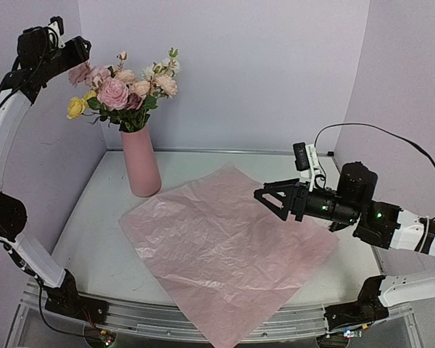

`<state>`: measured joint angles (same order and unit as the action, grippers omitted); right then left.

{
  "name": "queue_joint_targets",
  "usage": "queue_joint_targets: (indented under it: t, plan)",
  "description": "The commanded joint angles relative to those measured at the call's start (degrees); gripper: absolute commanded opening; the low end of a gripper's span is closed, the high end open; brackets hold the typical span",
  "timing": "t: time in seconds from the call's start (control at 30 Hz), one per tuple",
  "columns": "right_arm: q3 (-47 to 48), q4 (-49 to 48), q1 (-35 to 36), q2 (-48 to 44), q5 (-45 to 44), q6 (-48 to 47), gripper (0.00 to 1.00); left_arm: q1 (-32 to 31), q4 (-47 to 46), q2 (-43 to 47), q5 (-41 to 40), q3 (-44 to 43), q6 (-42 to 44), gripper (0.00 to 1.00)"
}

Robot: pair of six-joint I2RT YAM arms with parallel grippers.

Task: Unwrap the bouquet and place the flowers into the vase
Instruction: Insert the fake flower into the vase.

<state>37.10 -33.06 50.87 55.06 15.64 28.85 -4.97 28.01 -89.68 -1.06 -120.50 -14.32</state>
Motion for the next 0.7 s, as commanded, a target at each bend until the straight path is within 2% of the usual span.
queue_joint_targets:
  t: [0.0,0.37,0.67]
  plan:
    - [-0.4,-3.6,0.0,-1.6,0.3,0.6,0.84,0.0,-3.1,-0.8,1.7,-0.2,-0.2,0.61]
    - [-0.5,-3.5,0.0,-1.5,0.1,0.5,0.84,-0.1,-3.6,-0.5,9.7,11.3,-3.3,0.57]
    - [-0.5,-3.5,0.0,-1.4,-0.9,1.0,0.84,0.0,-3.8,3.0,5.6,9.3,-0.5,0.60]
